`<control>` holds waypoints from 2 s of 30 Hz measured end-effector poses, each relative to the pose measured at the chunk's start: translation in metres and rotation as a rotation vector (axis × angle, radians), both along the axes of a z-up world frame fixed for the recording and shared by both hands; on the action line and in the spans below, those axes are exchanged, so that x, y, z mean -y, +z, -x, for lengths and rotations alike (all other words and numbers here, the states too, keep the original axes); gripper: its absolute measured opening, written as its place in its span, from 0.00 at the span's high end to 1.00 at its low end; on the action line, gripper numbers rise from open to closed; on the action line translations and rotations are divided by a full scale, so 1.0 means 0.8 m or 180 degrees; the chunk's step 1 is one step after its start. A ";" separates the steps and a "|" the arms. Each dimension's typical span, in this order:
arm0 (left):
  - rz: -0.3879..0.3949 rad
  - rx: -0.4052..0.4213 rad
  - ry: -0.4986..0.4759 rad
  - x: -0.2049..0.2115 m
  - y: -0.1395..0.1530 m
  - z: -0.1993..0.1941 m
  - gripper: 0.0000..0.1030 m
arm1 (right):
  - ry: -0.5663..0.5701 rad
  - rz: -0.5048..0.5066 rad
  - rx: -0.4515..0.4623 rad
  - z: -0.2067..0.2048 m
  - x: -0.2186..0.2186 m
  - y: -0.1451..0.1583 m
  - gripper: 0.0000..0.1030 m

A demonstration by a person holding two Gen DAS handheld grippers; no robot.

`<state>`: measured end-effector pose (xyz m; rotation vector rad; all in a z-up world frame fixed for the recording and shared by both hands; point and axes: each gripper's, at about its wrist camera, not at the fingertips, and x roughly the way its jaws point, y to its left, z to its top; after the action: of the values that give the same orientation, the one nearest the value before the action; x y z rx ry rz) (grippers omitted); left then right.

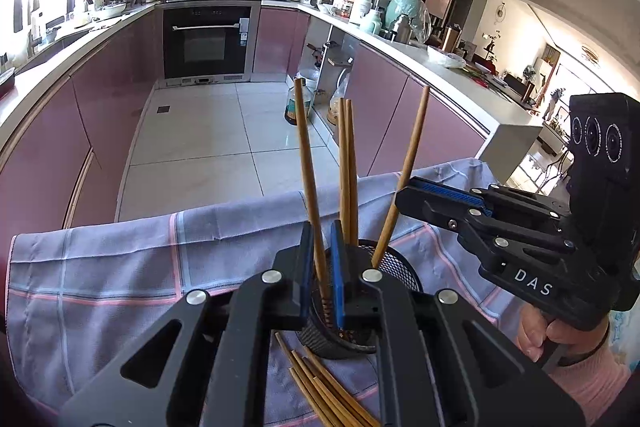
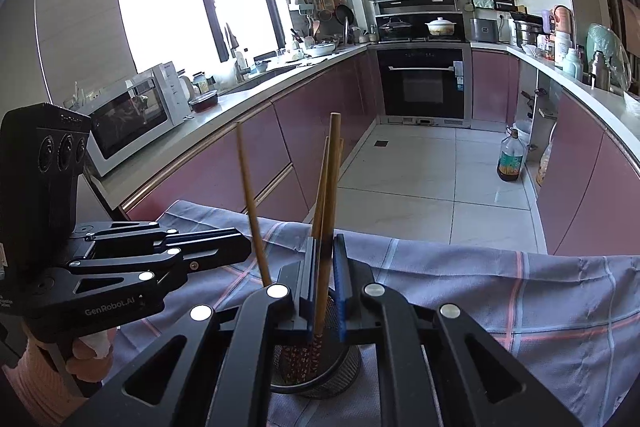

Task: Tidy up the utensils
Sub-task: 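Carry the chopstick upright over the mesh cup and drop it in, then open the right gripper, return to the pile and grasp another chopstick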

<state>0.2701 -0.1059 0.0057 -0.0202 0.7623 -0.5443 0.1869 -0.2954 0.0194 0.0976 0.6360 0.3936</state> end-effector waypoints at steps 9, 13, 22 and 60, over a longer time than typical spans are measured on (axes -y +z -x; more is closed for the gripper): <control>0.0036 0.0029 0.0156 -0.021 -0.019 0.012 0.84 | -0.0025 -0.0065 0.0027 0.005 0.007 -0.004 0.85; 0.0040 0.0172 0.0255 -0.031 -0.019 0.031 0.73 | 0.0002 -0.0071 0.0050 0.012 0.008 -0.004 0.79; 0.0009 0.0395 0.0464 -0.062 -0.015 0.083 0.56 | 0.0148 -0.0113 0.0265 0.062 0.009 0.006 0.64; -0.0520 -0.0398 0.0100 -0.044 -0.168 0.173 0.54 | 0.0553 0.0410 -0.0757 0.126 -0.057 -0.152 0.69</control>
<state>0.1320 -0.0710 -0.1286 0.0856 0.9253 -0.4525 0.0863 -0.2495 -0.1019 -0.0350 0.9065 0.5121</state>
